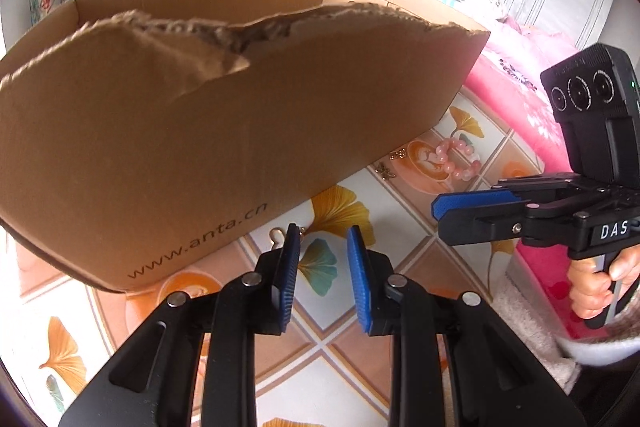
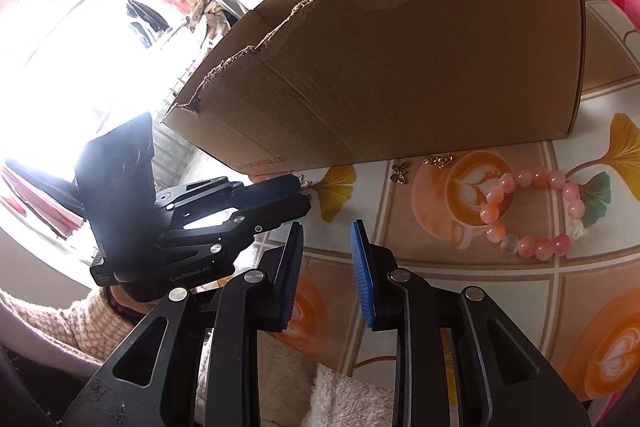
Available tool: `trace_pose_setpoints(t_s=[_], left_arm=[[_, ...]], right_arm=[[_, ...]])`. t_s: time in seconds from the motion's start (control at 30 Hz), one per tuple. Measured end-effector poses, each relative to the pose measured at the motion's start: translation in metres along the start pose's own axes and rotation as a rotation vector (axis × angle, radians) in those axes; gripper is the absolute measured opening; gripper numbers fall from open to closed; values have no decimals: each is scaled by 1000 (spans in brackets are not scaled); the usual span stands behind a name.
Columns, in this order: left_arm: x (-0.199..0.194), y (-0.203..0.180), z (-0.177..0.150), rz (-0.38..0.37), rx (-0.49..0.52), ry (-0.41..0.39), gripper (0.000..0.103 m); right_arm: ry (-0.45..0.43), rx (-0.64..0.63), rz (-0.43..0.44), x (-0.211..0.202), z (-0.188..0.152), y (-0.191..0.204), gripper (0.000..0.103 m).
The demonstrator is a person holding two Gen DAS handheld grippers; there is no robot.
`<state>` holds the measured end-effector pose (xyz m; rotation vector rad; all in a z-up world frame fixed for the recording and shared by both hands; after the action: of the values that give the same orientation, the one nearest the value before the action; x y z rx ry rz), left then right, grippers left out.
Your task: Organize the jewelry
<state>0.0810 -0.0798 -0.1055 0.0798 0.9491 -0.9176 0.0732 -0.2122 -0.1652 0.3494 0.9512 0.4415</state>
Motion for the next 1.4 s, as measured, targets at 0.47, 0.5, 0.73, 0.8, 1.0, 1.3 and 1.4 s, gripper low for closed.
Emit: trace_pose_setpoints(t_s=[0.47,0.5,0.73,0.8,1.0,1.3,1.4], left_arm=[[-13,-28,-27,-9,-5,9,24],[-15,-26,-27,9,-4,-2,24],[-29,-19,-28,80,-51,-54,24],[-31,-20,-28,103,-39,-56,24],[-23,-15,-32,176,15,0,24],[-16,-14,-29,156,200,55,23],[-14,-15,-28,124,254,78,23]], right_arm=[[-11,-4,-6,-5,-4,5,26],[-12,-7,-8,-4,-4,6,26],[-16,4,-5,-2,-2,4,26],[-16,9,-1,-2,-3,3,26],[-11,3,7,0,-5,4,26],[-5,9,9,4,-5,1,26],[2,5,4,7,-5,2,26]])
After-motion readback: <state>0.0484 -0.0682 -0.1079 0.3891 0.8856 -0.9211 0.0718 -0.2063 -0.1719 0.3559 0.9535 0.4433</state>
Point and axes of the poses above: each gripper's, at about its wrist camera, not at the fingertips, and x roughly the way its jaws point, y to its left, z to its top, the point moved 9 cm from there along x, roughly the way its jaws point, and after that the axes turned 9 degrees about -z, right-handed, at the moved point
